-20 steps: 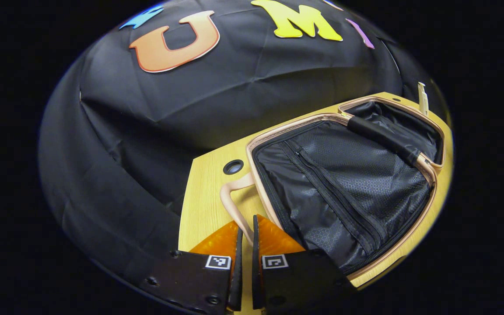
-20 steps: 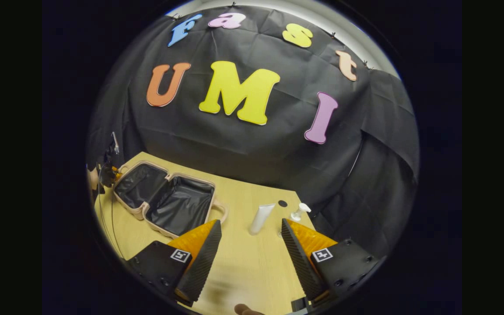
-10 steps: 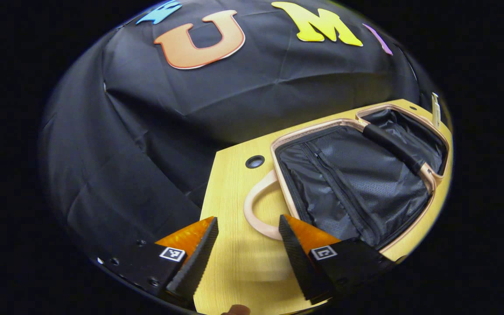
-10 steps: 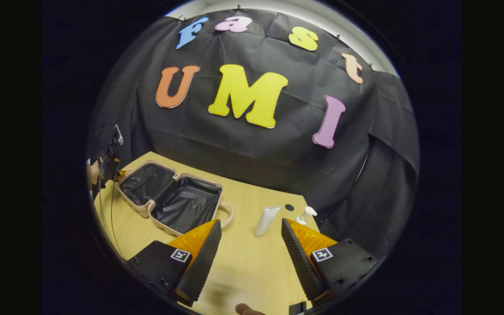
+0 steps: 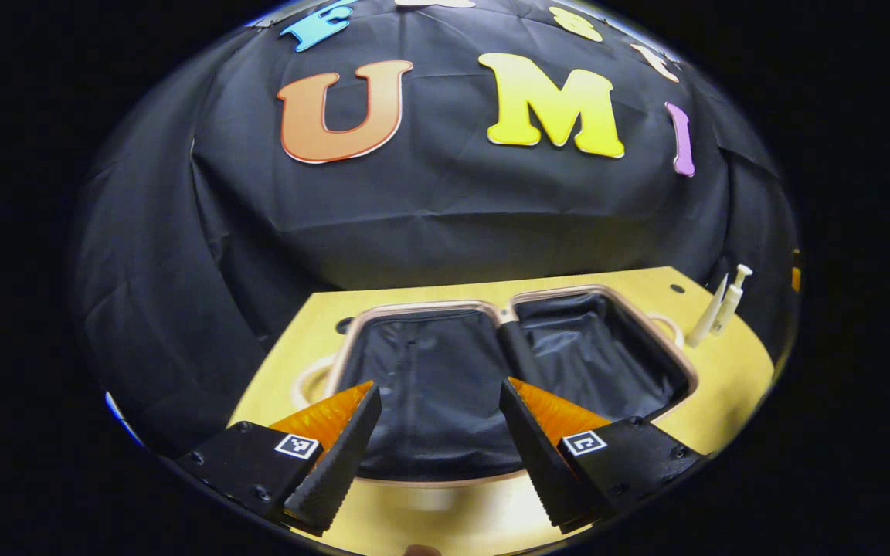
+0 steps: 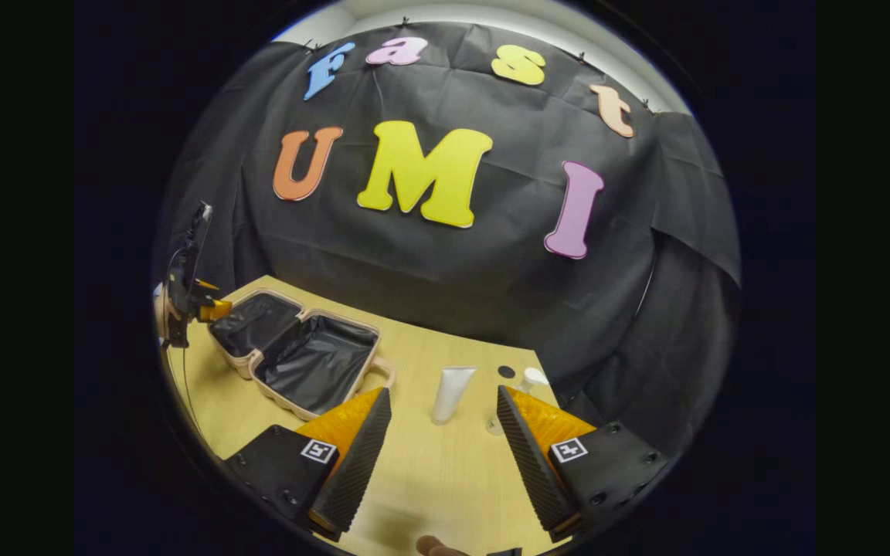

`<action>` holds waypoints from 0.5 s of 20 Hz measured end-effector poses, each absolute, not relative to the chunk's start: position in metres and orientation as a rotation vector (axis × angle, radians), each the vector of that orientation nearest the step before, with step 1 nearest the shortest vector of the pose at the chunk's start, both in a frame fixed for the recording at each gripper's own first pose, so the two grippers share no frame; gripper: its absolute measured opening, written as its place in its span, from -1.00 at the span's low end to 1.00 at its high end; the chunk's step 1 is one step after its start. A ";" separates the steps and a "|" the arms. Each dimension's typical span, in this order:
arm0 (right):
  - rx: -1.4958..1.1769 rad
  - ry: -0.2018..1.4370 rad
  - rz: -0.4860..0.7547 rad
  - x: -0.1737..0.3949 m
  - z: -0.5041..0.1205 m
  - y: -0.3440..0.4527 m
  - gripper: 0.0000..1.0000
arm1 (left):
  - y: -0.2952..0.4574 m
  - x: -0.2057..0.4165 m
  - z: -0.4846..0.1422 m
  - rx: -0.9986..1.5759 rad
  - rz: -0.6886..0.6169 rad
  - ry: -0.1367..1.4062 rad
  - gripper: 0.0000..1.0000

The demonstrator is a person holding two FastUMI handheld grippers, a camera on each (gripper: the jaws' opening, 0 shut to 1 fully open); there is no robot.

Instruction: First open the suitcase, pack the skin care products into it, and then close the suitcase.

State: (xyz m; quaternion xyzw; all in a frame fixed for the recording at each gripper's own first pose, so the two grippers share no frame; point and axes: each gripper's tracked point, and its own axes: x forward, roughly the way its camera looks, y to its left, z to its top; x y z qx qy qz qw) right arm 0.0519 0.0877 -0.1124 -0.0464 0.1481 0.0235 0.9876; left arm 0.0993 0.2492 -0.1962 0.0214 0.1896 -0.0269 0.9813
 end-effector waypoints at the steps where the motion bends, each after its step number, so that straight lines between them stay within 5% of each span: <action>1: -0.089 0.298 0.045 0.054 -0.115 0.079 0.63 | 0.230 0.099 -0.196 0.023 -0.067 0.382 0.96; 10: -0.082 0.319 0.061 0.067 -0.151 0.007 0.66 | 0.062 0.097 -0.205 -0.068 -0.227 0.434 0.98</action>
